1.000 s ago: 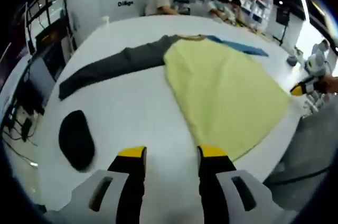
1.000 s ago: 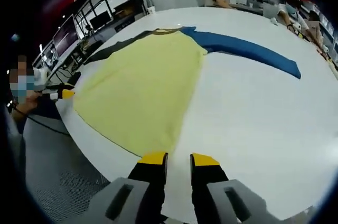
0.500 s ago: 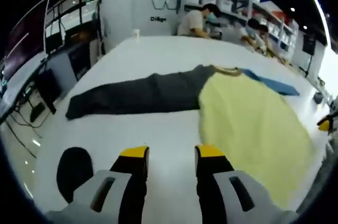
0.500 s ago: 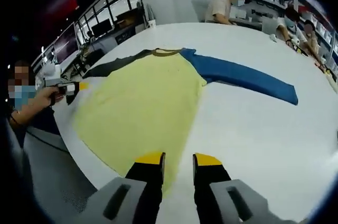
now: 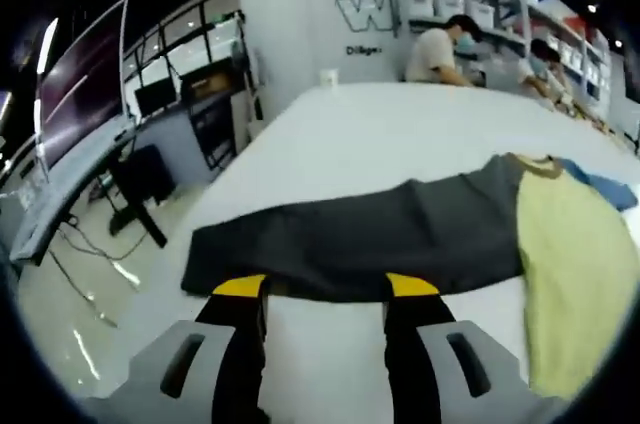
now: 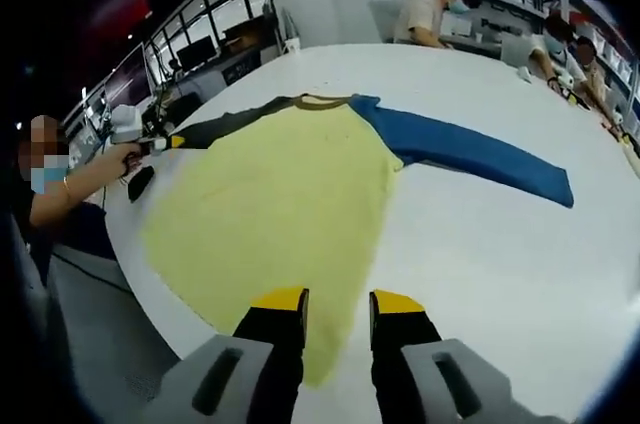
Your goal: Fold the garment on the visible template until the final outline fits inside the template.
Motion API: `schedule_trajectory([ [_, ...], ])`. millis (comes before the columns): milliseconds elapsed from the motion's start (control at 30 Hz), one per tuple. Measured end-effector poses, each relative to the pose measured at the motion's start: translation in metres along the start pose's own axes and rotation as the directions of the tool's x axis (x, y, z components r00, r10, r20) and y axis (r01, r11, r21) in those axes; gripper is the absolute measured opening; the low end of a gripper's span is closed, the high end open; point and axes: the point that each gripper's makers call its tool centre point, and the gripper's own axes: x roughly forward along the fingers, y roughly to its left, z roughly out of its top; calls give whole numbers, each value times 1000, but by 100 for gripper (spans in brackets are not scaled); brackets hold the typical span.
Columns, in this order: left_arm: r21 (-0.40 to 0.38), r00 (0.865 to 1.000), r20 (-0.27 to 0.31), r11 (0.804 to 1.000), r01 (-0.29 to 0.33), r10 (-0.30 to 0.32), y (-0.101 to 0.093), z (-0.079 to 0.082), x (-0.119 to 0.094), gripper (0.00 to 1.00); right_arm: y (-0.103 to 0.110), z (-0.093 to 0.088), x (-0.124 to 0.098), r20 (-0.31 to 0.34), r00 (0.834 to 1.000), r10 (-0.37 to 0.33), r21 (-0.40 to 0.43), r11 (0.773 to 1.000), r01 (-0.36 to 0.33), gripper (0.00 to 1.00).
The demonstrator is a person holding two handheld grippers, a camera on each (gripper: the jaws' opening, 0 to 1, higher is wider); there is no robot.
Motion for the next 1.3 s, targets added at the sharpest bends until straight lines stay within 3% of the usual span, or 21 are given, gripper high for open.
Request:
schedule_trajectory([
  [133,-14,999,-3,999,-34,34,15,-1,11,40,-2,1,2,-4,1000,-2,2,1000,2,19],
  [233,-76,999,-26,996,-45,43,20,-5,18,35,-1,1,4,-4,1000,-2,5,1000,2,19],
  [600,-20,998,-16,998,-64,64,38,2,37,30,2,3,6,-10,1000,2,4,1000,-2,19],
  [633,-47,999,-19,998,-47,46,41,3,41,26,2,9,8,-4,1000,1,8,1000,-1,19],
  [700,-171,1000,-13,985,-12,10,32,0,40,16,3,19,11,33,999,12,23,1000,-13,19],
  [767,-148,999,7,988,-47,49,40,0,42,10,5,28,10,50,999,18,35,999,-20,19],
  [833,-139,999,17,990,-32,35,31,1,39,0,7,32,8,50,999,19,22,1000,-20,19],
  [967,-124,999,19,992,-33,36,30,2,42,0,6,34,7,62,998,13,26,1000,-14,19],
  [1067,-231,999,16,972,44,-41,18,4,41,0,7,35,7,78,997,19,45,999,-23,18],
  [1233,-207,992,94,973,99,-81,8,30,32,0,14,36,5,99,995,31,48,998,-36,19],
  [1267,-220,987,131,967,126,-99,1,49,24,0,15,37,4,103,994,33,44,998,-38,19],
  [1300,-229,982,150,963,144,-111,-4,57,21,0,15,39,4,110,993,36,44,998,-41,19],
])
